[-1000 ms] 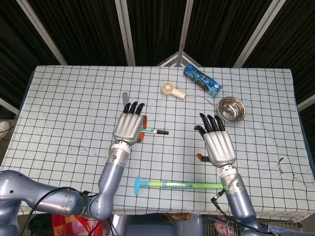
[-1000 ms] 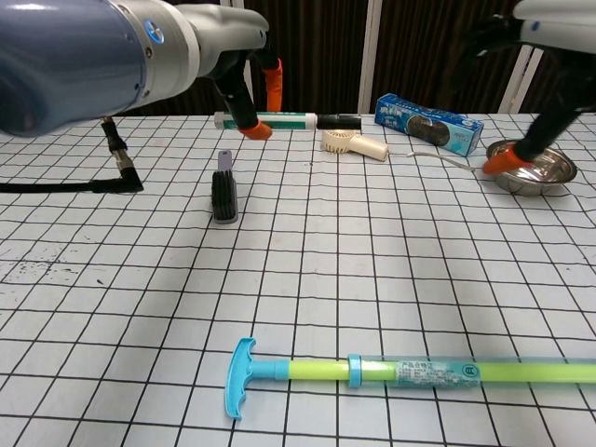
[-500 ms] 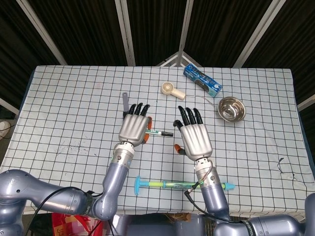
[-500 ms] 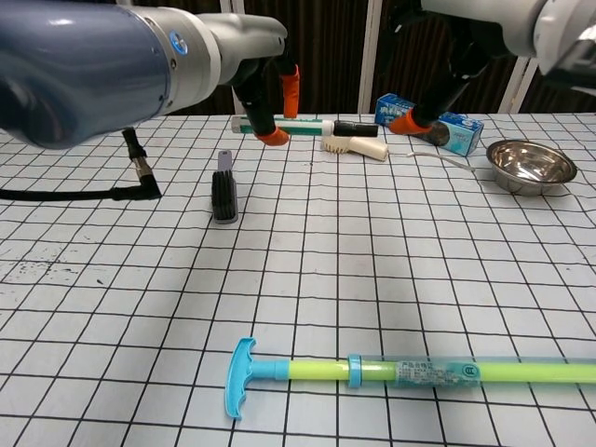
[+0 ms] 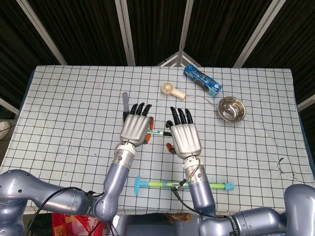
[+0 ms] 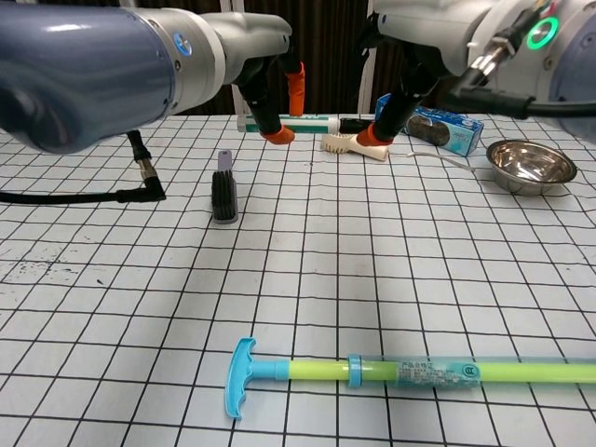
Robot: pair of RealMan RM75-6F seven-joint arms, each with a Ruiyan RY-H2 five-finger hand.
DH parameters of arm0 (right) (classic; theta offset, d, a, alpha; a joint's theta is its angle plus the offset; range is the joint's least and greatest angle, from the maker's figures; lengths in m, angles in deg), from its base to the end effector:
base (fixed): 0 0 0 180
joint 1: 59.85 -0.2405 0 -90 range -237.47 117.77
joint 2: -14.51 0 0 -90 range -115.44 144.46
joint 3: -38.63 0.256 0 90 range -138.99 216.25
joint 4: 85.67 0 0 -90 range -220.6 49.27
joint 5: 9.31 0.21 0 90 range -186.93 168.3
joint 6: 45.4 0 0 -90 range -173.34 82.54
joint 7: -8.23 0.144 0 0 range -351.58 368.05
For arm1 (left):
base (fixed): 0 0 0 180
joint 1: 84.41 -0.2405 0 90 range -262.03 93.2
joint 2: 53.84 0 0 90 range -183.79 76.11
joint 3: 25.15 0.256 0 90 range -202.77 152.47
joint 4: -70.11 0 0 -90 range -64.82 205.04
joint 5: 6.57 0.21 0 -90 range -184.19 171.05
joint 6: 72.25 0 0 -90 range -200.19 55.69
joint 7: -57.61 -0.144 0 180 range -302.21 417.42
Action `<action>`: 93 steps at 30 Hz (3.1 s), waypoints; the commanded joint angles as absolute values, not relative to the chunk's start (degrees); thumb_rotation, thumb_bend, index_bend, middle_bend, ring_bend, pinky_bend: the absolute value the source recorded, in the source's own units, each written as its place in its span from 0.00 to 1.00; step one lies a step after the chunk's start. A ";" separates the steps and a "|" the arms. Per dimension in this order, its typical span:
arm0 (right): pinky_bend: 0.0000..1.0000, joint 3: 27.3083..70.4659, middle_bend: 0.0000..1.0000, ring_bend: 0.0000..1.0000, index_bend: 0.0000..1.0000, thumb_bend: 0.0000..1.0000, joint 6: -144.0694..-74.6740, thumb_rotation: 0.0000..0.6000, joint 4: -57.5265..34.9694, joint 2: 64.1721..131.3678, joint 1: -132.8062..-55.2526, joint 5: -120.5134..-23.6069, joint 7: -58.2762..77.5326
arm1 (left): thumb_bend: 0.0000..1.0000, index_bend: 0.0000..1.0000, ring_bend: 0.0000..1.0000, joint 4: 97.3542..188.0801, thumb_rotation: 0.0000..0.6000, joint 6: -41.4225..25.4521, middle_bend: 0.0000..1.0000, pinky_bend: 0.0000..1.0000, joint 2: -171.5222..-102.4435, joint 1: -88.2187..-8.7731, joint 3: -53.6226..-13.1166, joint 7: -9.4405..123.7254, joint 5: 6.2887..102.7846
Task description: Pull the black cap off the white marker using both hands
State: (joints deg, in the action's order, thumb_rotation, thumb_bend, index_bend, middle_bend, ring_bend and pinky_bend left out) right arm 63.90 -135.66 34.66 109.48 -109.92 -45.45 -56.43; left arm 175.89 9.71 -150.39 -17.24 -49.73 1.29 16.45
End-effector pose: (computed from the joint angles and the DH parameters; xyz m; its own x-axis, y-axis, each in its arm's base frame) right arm -0.0130 -0.2944 0.0392 0.4034 -0.1195 0.9072 -0.9095 -0.1611 0.3833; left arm 0.0314 0.3318 -0.0053 0.4362 0.1893 0.8797 0.8862 -0.2599 -0.3835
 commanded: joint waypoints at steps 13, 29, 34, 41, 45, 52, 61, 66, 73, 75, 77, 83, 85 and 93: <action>0.00 63.89 0.05 0.00 0.46 0.27 -136.75 1.00 31.85 111.34 -112.62 -43.36 -55.84 | 0.55 0.58 0.00 175.44 1.00 8.79 0.07 0.00 -150.66 -17.32 -48.85 2.10 17.16; 0.00 64.22 0.05 0.01 0.47 0.30 -137.21 1.00 29.18 111.86 -113.97 -41.08 -54.97 | 0.55 0.58 0.00 176.33 1.00 9.17 0.07 0.00 -150.42 -17.77 -48.42 2.86 18.35; 0.00 64.21 0.05 0.01 0.49 0.31 -137.30 1.00 28.79 111.66 -114.00 -40.67 -54.28 | 0.55 0.58 0.00 176.55 1.00 9.07 0.07 0.00 -150.15 -18.05 -48.15 3.02 18.47; 0.00 64.08 0.05 0.02 0.53 0.32 -137.68 1.00 28.82 111.27 -114.04 -40.54 -53.67 | 0.55 0.58 0.00 176.81 1.00 8.93 0.07 0.00 -149.91 -18.35 -48.04 3.52 18.91; 0.00 63.95 0.05 0.02 0.54 0.32 -137.87 1.00 28.96 111.12 -114.08 -40.70 -53.38 | 0.55 0.58 0.00 176.82 1.00 8.80 0.07 0.00 -149.87 -18.44 -47.90 3.59 18.91; 0.00 63.80 0.05 0.02 0.54 0.33 -137.90 1.00 28.73 111.26 -114.52 -40.34 -53.31 | 0.55 0.58 0.00 176.43 1.00 8.44 0.07 0.00 -150.10 -18.48 -47.70 3.87 19.13; 0.00 63.69 0.05 0.02 0.56 0.35 -137.93 1.00 28.29 111.32 -114.72 -39.84 -52.93 | 0.55 0.58 0.00 176.26 1.00 8.14 0.07 0.00 -149.93 -18.86 -47.61 4.63 19.62; 0.00 63.47 0.05 0.03 0.59 0.38 -137.85 1.00 28.28 111.15 -114.68 -40.04 -52.41 | 0.55 0.58 0.00 176.25 1.00 7.95 0.07 0.00 -149.76 -19.21 -47.38 5.08 19.92; 0.00 63.05 0.05 0.04 0.62 0.42 -137.76 1.00 28.37 110.92 -114.59 -40.16 -52.03 | 0.55 0.58 0.00 176.44 1.00 7.83 0.07 0.00 -149.63 -19.43 -47.40 5.48 20.24; 0.00 62.95 0.05 0.04 0.62 0.42 -137.71 1.00 28.34 110.78 -114.40 -40.07 -51.74 | 0.55 0.58 0.00 176.52 1.00 7.91 0.07 0.00 -149.51 -19.51 -47.39 5.44 20.20; 0.00 62.76 0.05 0.04 0.63 0.43 -137.66 1.00 28.33 110.46 -114.12 -39.93 -51.53 | 0.55 0.58 0.00 176.68 1.00 8.02 0.07 0.00 -149.34 -19.68 -47.41 5.54 20.17; 0.00 61.80 0.05 0.05 0.64 0.43 -137.18 1.00 28.35 109.27 -113.01 -39.81 -50.58 | 0.55 0.58 0.00 176.79 1.00 8.02 0.07 0.00 -148.78 -20.35 -46.97 5.90 20.22; 0.00 61.32 0.05 0.05 0.64 0.43 -136.83 1.00 28.29 108.63 -112.39 -39.81 -49.99 | 0.55 0.58 0.00 176.81 1.00 8.00 0.07 0.00 -148.49 -20.71 -46.71 6.15 20.38; 0.00 58.83 0.05 0.05 0.63 0.43 -134.20 1.00 27.08 106.01 -109.41 -39.36 -46.85 | 0.55 0.58 0.00 175.76 1.00 6.96 0.07 0.00 -147.56 -22.43 -45.16 7.66 20.81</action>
